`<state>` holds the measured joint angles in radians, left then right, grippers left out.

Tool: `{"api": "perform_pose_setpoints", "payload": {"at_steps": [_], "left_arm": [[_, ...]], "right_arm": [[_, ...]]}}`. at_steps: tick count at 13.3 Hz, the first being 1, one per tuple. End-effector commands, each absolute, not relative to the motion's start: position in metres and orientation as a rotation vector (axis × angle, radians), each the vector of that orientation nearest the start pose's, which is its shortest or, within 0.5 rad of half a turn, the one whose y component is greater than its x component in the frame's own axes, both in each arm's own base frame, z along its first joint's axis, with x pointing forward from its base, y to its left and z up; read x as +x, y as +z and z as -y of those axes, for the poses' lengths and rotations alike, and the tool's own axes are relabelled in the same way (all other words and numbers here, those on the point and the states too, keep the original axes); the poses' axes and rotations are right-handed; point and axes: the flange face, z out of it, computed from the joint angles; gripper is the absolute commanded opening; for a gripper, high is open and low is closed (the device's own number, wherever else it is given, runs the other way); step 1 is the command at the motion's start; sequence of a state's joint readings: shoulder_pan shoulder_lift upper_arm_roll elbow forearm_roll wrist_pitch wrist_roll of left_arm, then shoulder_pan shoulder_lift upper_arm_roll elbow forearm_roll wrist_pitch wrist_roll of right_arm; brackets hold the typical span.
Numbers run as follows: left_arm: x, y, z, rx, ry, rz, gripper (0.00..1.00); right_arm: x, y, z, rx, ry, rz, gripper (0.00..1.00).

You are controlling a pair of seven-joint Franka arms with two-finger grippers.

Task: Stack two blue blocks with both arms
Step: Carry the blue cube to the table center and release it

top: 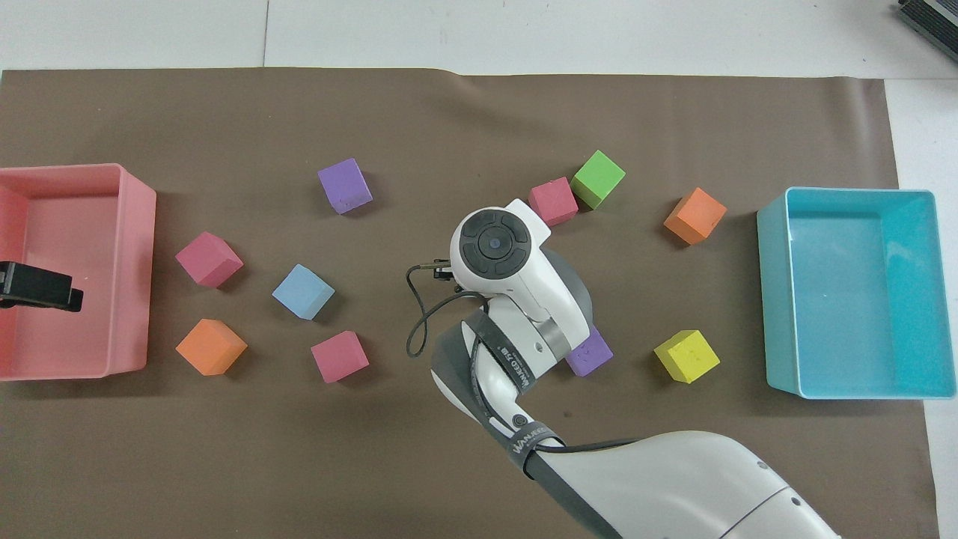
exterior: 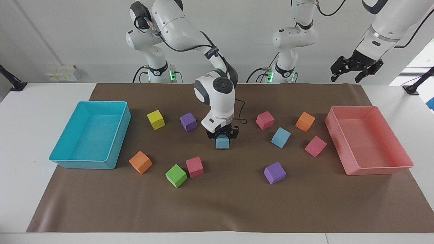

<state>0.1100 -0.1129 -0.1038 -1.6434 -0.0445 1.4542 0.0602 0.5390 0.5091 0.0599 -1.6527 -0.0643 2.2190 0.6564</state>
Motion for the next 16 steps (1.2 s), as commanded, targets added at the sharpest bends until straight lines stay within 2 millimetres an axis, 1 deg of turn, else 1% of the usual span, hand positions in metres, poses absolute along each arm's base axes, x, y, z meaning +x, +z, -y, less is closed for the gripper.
{"api": "perform_pose_setpoints", "payload": {"at_steps": [1,2,4,6,7,8,9,10,11,12,14,16], "left_arm": [[0.502,0.644,0.002,-3.179,0.128,-0.088,1.0],[0.502,0.644,0.002,-3.179,0.128,-0.088,1.0],[0.502,0.644,0.002,-3.179,0.128,-0.088,1.0],[0.502,0.644,0.002,-3.179,0.13,-0.088,1.0],[0.502,0.644,0.002,-3.179,0.128,-0.088,1.0],[0.502,0.644,0.002,-3.179,0.128,-0.088,1.0],[0.502,0.644,0.002,-3.179,0.128,-0.088,1.0],[0.502,0.644,0.002,-3.178,0.128,-0.088,1.0],[0.502,0.644,0.002,-3.178,0.128,-0.088,1.0],[0.502,0.644,0.002,-3.179,0.128,-0.088,1.0],[0.502,0.644,0.002,-3.179,0.128,-0.088,1.0],[0.501,0.644,0.005,-3.179,0.135,-0.096,1.0]], "right_arm": [[0.568,0.319,-0.376,-3.142,-0.087,0.012,0.0],[0.569,0.318,-0.375,-3.142,-0.086,0.053,0.0],[0.565,0.308,-0.377,-3.141,-0.083,0.091,0.0],[0.567,0.308,-0.374,-3.142,-0.081,0.103,0.01],[0.567,0.308,-0.374,-3.142,-0.081,0.103,0.08],[0.566,0.309,-0.375,-3.135,-0.076,0.09,0.27],[0.567,0.309,-0.375,-3.131,-0.074,0.079,0.68],[0.567,0.309,-0.374,-3.132,-0.072,0.071,1.0],[0.567,0.31,-0.375,-3.134,-0.078,0.088,1.0],[0.569,0.314,-0.372,-3.131,-0.086,0.08,1.0],[0.577,0.331,-0.361,-3.12,-0.12,0.049,1.0],[0.577,0.35,-0.359,-3.108,-0.151,0.023,1.0]]}}
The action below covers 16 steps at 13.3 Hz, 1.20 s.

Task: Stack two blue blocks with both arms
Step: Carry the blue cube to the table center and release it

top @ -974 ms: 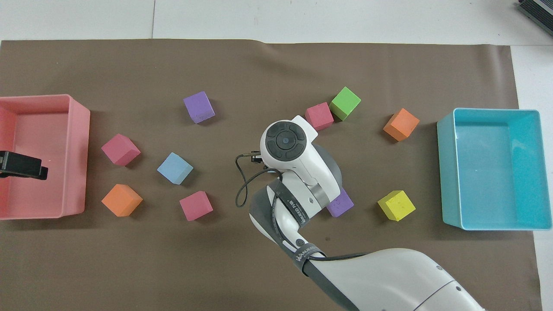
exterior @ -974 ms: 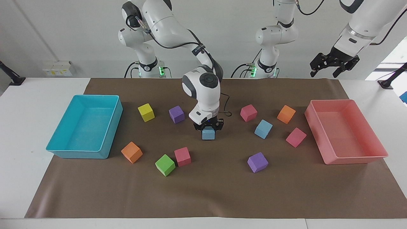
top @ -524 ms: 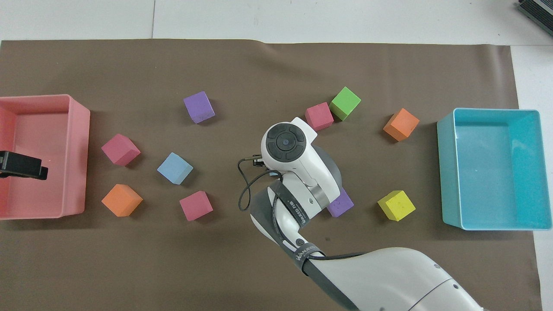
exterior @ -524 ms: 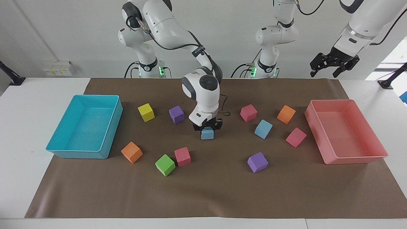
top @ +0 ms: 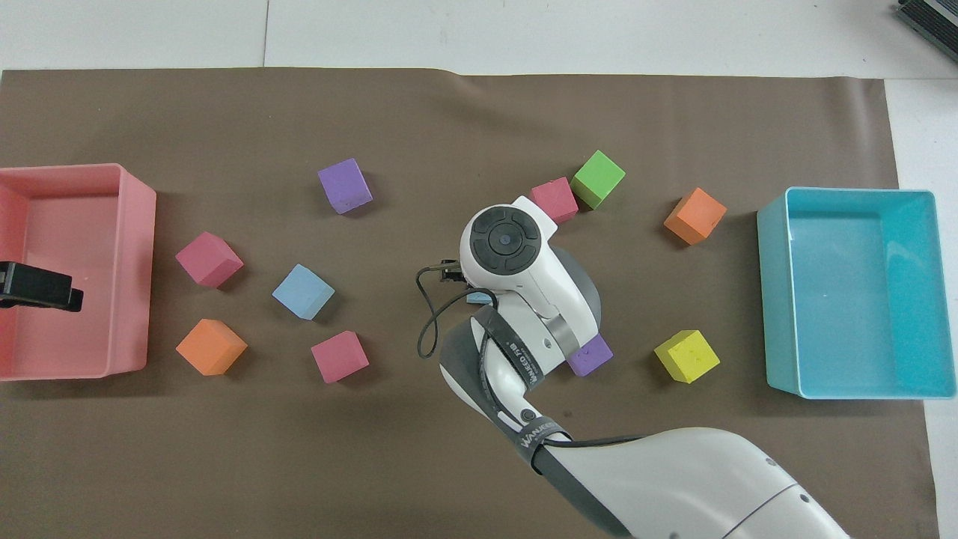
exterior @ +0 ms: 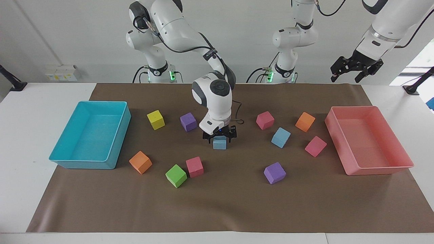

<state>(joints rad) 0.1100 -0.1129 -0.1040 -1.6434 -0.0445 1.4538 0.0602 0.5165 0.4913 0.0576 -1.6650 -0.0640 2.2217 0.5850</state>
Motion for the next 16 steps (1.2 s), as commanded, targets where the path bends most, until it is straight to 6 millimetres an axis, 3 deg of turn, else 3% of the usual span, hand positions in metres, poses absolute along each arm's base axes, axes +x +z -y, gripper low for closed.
{"api": "perform_pose_setpoints", "payload": {"at_steps": [1,4,6,8,10,11,13,15,16], "left_arm": [[0.502,0.646,0.01,-3.178,0.126,-0.11,1.0],[0.502,0.649,0.016,-3.182,0.102,-0.121,1.0],[0.501,0.651,0.02,-3.185,0.098,-0.127,1.0],[0.498,0.653,0.041,-3.179,0.091,-0.16,1.0],[0.493,0.652,0.065,-3.182,0.097,-0.115,1.0],[0.492,0.653,0.082,-3.213,0.087,-0.085,1.0],[0.492,0.644,0.127,-3.232,0.079,0.006,1.0],[0.491,0.612,0.164,-3.224,0.126,0.029,1.0],[0.491,0.593,0.172,-3.225,0.116,0.019,1.0]], "right_arm": [[0.576,0.356,-0.358,-3.106,-0.158,0.02,1.0],[0.579,0.378,-0.348,-3.098,-0.19,-0.001,1.0],[0.586,0.392,-0.33,-3.099,-0.198,-0.021,1.0],[0.591,0.404,-0.306,-3.096,-0.205,-0.011,1.0],[0.591,0.402,-0.292,-3.06,-0.161,0.029,1.0],[0.594,0.4,-0.284,-3.014,-0.129,0.06,0.84],[0.601,0.389,-0.256,-2.891,-0.049,0.113,0.38],[0.598,0.38,-0.242,-2.786,-0.014,0.173,0.14],[0.597,0.376,-0.241,-2.761,0.003,0.148,0.0]]}}
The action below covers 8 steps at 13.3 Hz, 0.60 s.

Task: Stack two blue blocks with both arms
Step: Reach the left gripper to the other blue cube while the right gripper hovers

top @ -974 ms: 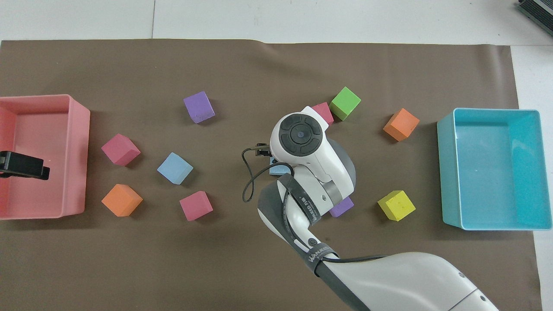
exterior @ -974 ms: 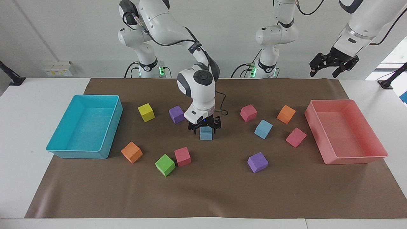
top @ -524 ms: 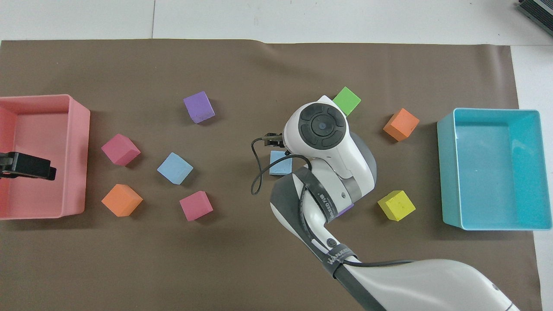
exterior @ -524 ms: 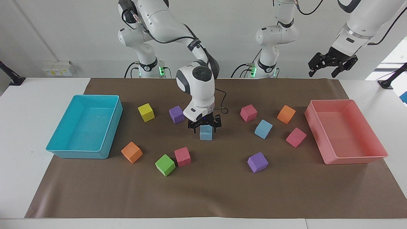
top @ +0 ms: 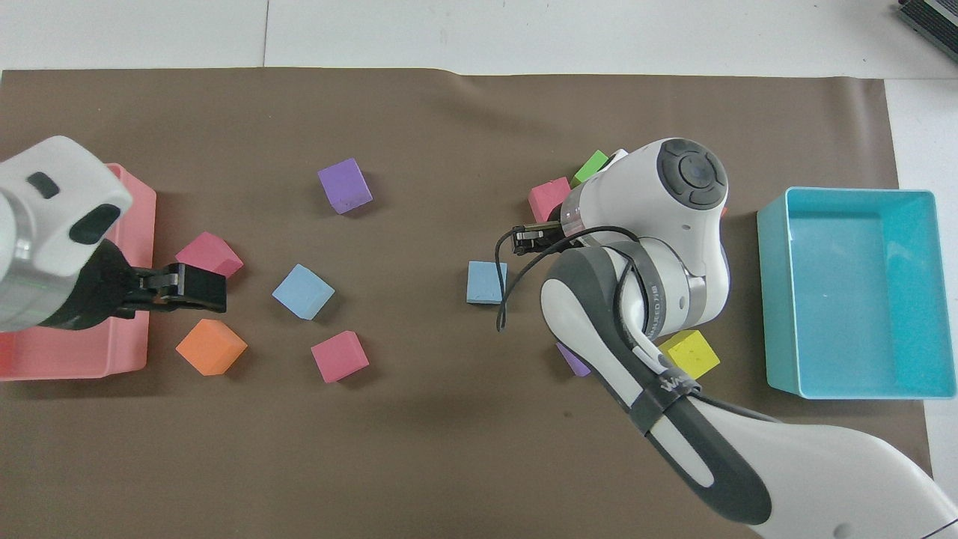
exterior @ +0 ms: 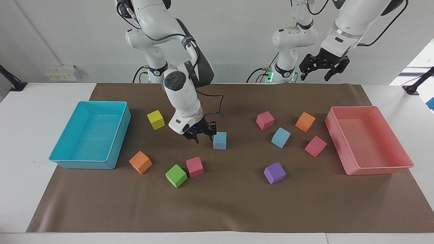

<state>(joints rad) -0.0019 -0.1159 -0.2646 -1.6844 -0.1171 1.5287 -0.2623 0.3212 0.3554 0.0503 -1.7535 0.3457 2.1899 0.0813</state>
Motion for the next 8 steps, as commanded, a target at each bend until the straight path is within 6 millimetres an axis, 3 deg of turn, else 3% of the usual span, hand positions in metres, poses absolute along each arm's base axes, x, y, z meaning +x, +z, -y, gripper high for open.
{"api": "perform_pose_setpoints", "payload": {"at_steps": [1,5,8], "left_arm": [[0.491,0.578,0.177,-3.227,0.096,-0.003,1.0],[0.494,0.534,0.181,-3.229,0.081,0.047,1.0],[0.498,0.51,0.192,-3.193,0.059,0.379,1.0]], "right_arm": [[0.596,0.37,-0.237,-2.744,0.02,0.132,0.0],[0.586,0.332,-0.215,-2.589,0.088,0.076,0.0],[0.58,0.313,-0.198,-2.552,0.104,0.083,0.0]]}}
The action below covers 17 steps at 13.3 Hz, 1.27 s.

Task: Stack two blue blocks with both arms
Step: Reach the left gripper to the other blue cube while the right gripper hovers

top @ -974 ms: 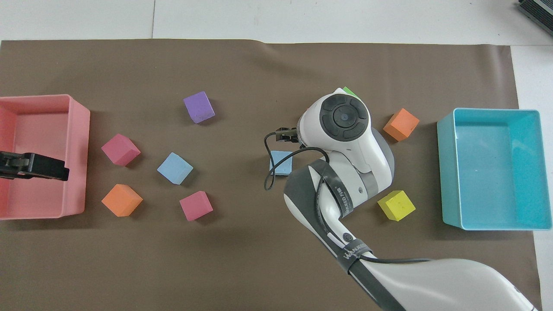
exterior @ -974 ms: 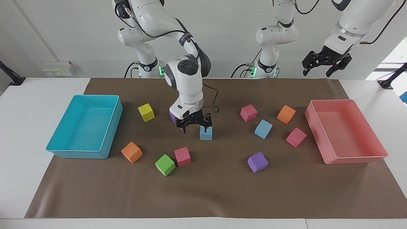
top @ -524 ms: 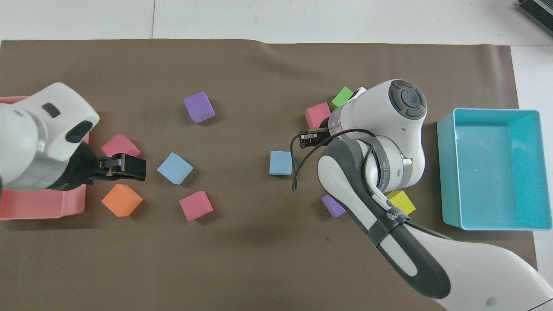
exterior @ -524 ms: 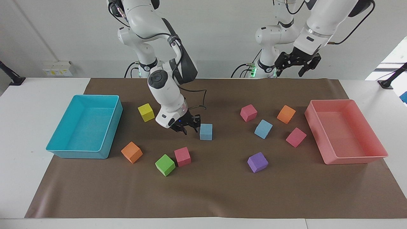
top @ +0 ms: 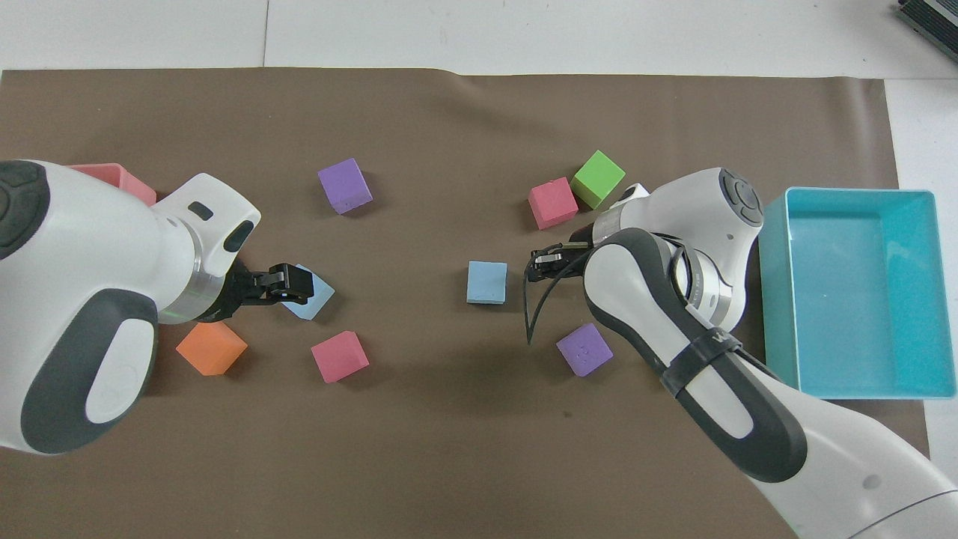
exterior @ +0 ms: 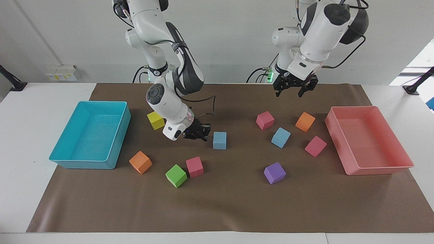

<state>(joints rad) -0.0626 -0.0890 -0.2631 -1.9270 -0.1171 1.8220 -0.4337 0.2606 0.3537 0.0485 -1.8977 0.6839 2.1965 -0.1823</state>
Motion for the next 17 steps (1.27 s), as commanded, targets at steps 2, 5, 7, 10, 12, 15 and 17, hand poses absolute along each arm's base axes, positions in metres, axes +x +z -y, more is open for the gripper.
{"api": "perform_pose_setpoints", "payload": {"at_steps": [2,5,7,10,12,15,17], "left_arm": [[0.497,0.499,0.192,-3.147,0.079,0.572,1.0],[0.492,0.475,0.195,-3.067,0.059,0.818,1.0],[0.49,0.441,0.205,-3.014,0.024,0.956,1.0],[0.495,0.406,0.208,-2.99,-0.011,1.027,1.0],[0.498,0.403,0.199,-2.963,-0.046,0.995,1.0],[0.515,0.385,0.186,-2.97,-0.096,1.015,1.0],[0.521,0.378,0.175,-2.962,-0.103,1.03,1.0]], "right_arm": [[0.58,0.308,-0.189,-2.517,0.111,0.026,0.0],[0.575,0.295,-0.188,-2.466,0.123,-0.001,0.0],[0.576,0.295,-0.183,-2.46,0.123,-0.005,0.0],[0.573,0.292,-0.183,-2.461,0.132,-0.012,0.0],[0.572,0.292,-0.182,-2.46,0.134,-0.018,0.0],[0.572,0.288,-0.187,-2.454,0.133,-0.033,0.0],[0.572,0.288,-0.186,-2.452,0.132,-0.037,0.0]]}}
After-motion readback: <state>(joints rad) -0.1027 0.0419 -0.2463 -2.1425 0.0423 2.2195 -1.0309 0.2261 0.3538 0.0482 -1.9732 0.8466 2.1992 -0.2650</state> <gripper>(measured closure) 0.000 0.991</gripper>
